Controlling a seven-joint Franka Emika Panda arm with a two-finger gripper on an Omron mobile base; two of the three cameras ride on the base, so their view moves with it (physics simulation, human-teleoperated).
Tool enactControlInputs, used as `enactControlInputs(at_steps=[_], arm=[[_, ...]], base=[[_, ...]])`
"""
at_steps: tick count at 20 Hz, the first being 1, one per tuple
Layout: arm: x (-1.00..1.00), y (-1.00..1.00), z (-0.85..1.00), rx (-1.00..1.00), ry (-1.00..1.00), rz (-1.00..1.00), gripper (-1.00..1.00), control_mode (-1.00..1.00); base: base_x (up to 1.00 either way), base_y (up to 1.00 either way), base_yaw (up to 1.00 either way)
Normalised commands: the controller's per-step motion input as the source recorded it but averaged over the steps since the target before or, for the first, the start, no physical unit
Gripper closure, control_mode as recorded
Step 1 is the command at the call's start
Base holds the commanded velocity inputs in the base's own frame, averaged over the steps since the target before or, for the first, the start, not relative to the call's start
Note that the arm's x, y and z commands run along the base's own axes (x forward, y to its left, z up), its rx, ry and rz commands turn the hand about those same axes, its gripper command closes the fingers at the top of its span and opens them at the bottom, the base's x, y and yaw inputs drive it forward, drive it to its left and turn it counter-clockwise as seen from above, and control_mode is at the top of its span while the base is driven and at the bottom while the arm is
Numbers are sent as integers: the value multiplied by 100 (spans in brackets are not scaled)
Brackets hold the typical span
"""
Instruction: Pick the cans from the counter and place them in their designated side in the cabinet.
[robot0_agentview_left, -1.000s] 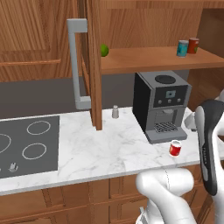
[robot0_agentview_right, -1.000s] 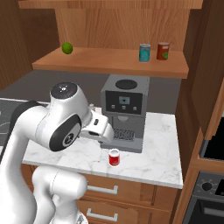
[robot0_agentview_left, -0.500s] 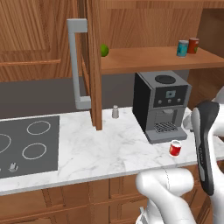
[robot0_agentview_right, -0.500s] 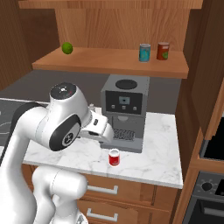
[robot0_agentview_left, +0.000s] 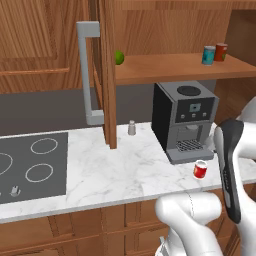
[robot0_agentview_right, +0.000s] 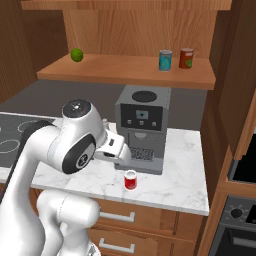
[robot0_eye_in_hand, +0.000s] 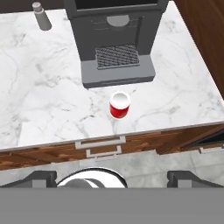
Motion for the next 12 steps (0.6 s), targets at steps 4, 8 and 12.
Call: enactControlInputs(at_steps=[4,8,12], arm=[[10,0,-16,-1,0,0,-100,-100],[10,0,-17,0,0,0,-100,-100],[13,0,-17,0,0,0,-100,-100]], base=[[0,0,0],[0,0,0],[0,0,0]])
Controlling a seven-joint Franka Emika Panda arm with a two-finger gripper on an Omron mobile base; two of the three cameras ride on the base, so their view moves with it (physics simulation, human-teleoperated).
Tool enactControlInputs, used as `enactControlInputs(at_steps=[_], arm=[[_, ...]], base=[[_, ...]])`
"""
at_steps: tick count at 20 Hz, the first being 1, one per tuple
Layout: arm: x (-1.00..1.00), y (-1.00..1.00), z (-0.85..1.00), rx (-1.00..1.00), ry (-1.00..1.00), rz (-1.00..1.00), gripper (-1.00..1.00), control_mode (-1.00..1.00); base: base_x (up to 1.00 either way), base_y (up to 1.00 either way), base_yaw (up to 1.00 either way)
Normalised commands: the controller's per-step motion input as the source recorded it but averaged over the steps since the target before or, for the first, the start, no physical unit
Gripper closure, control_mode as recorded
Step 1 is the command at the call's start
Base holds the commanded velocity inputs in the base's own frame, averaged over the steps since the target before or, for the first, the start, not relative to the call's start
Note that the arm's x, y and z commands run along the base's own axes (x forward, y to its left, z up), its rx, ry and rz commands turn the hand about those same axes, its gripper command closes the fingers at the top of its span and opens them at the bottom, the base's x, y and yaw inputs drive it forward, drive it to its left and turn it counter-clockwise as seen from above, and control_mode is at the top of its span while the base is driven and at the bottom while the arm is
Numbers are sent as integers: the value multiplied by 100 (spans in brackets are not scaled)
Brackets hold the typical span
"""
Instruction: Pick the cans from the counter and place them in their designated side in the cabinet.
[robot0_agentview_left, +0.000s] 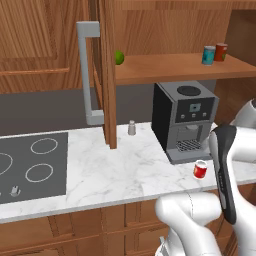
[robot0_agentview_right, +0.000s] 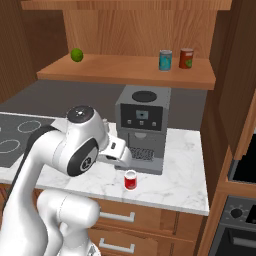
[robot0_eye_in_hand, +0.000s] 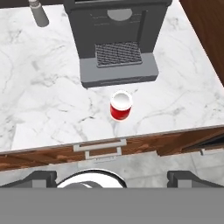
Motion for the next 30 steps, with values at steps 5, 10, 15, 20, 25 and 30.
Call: enactControlInputs(at_steps=[5,10,15,20,25,30], arm=[[16,0,-17,0,0,0,-100,-100],[10,0,-9,0,2,0,-100,-100],[11,0,-4,0,5,0,-100,-100],[10,-1,-2,0,7,0,-100,-100],[5,-4,-2,0,6,0,-100,-100],[0,-7,-7,0,0,0,-100,-100]], base=[[0,0,0],[0,0,0],[0,0,0],[0,0,0],[0,0,0],[0,0,0]])
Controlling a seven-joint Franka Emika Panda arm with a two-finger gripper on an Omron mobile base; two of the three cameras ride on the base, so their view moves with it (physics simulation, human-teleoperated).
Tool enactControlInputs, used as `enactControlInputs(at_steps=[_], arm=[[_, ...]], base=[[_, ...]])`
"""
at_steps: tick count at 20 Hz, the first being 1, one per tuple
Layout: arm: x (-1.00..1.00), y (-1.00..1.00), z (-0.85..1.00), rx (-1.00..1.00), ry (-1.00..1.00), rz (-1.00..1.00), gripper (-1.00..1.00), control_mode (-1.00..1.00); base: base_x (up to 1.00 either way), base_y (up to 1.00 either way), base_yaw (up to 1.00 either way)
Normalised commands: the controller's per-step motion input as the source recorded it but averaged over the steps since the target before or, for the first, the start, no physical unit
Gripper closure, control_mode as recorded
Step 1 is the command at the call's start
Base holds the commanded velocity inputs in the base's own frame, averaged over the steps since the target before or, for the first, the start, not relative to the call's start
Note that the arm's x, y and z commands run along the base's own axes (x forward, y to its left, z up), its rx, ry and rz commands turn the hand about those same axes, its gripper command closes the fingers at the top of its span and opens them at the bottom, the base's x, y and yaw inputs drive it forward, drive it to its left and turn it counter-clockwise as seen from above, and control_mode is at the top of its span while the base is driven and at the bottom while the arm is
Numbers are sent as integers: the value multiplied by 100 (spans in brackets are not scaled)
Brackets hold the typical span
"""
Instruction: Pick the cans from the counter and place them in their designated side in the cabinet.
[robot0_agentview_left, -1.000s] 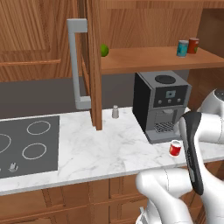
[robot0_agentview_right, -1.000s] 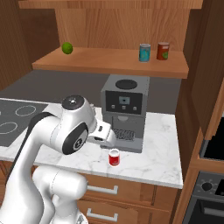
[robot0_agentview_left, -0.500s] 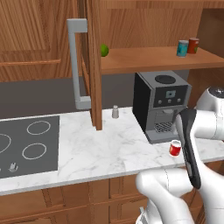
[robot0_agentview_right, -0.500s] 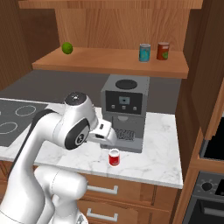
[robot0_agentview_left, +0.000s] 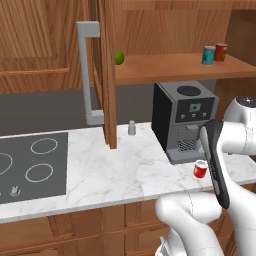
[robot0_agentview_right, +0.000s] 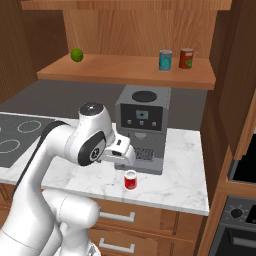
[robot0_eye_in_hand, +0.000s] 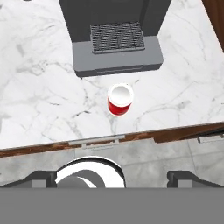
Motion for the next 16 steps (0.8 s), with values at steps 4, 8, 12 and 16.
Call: enactControlInputs(at_steps=[4,8,12,16], arm=[[2,-5,-10,0,0,0,-100,-100],[8,-3,-12,0,0,0,-100,-100],[12,-3,-12,0,0,0,-100,-100],[11,-5,-7,0,-1,0,-100,-100]], base=[[0,0,0],[0,0,0],[0,0,0],[0,0,0]])
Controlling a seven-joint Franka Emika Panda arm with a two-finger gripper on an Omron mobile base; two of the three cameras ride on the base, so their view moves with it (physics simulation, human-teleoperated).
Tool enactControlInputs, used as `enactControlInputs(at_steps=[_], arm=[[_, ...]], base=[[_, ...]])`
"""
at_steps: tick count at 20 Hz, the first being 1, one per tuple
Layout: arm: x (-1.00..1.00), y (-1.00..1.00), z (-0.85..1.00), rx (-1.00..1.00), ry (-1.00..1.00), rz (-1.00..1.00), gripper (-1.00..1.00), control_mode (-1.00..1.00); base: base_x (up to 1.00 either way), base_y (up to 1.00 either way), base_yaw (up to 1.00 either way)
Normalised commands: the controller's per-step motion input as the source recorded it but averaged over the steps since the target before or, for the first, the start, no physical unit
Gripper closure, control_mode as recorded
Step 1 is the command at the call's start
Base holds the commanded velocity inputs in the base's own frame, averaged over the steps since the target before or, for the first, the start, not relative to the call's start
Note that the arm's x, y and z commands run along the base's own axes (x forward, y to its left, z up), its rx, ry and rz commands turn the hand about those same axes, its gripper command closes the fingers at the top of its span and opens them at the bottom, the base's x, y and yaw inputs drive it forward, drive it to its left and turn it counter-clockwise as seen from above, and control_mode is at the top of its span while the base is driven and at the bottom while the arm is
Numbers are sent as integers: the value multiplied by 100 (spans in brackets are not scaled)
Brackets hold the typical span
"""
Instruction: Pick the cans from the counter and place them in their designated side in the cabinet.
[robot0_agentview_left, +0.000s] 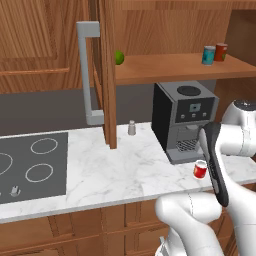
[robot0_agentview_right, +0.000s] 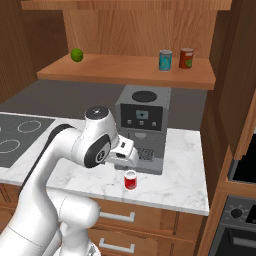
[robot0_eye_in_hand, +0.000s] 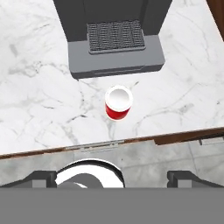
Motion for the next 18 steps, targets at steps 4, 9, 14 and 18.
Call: enactControlInputs(at_steps=[4,9,14,18], arm=[[15,-3,-6,0,-1,0,-100,-100],[15,-2,-9,0,0,0,-100,-100],[11,-6,-11,0,0,0,-100,-100],[12,-8,-11,0,0,0,-100,-100]], base=[[0,0,0],[0,0,0],[0,0,0],[0,0,0]])
